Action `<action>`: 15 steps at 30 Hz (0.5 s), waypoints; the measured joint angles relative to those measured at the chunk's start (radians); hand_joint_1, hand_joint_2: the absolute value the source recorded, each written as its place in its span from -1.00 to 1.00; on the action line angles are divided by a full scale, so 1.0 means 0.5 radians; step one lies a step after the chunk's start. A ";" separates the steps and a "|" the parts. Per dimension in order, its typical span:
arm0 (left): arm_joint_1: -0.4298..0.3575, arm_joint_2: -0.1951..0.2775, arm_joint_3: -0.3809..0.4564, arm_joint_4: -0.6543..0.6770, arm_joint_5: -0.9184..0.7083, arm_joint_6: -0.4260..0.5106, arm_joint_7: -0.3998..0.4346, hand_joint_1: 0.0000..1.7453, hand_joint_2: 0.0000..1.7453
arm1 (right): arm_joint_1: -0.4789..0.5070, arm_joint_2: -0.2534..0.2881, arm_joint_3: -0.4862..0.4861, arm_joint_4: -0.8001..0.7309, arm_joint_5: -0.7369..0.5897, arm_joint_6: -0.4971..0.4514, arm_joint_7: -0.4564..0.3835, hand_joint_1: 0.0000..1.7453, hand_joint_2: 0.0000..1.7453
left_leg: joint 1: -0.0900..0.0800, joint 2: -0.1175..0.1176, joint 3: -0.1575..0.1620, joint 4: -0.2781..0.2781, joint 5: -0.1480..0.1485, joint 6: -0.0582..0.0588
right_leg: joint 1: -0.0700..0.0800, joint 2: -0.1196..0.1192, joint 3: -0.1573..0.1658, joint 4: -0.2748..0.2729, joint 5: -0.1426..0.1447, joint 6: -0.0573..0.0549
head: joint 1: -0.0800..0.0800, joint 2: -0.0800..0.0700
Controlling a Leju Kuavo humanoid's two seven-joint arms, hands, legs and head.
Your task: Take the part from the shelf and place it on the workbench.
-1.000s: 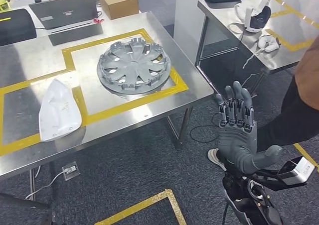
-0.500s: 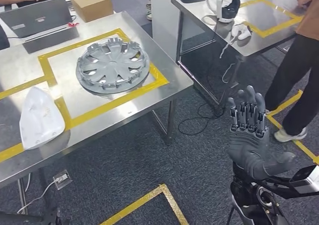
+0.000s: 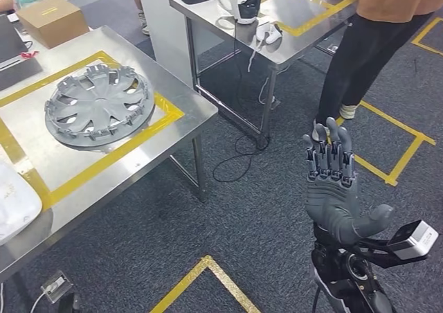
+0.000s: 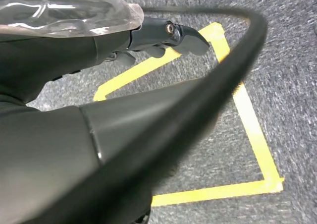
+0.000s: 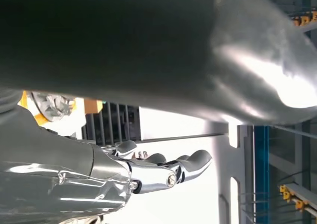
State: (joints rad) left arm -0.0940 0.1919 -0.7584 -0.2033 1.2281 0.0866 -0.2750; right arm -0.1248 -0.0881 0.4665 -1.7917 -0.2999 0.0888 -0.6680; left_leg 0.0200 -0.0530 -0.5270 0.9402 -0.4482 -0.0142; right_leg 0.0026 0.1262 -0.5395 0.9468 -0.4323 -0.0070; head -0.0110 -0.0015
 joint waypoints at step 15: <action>-0.001 -0.019 0.000 0.000 0.020 0.000 0.000 -1.00 -1.00 | 0.045 0.000 -0.062 -0.005 0.051 -0.024 0.005 -1.00 -1.00 | -0.005 0.357 0.034 -0.008 -0.010 -0.030 | -0.018 -0.385 0.049 0.011 -0.059 0.040 | 0.106 0.000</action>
State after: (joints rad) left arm -0.0943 0.1822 -0.7584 -0.2033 1.2382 0.0866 -0.2750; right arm -0.1023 -0.0881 0.4357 -1.7942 -0.2744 0.0767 -0.6657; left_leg 0.0173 0.1253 -0.5101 0.9363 -0.4533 -0.0292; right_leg -0.0065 -0.0662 -0.5150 0.9522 -0.4619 0.0132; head 0.0419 -0.0015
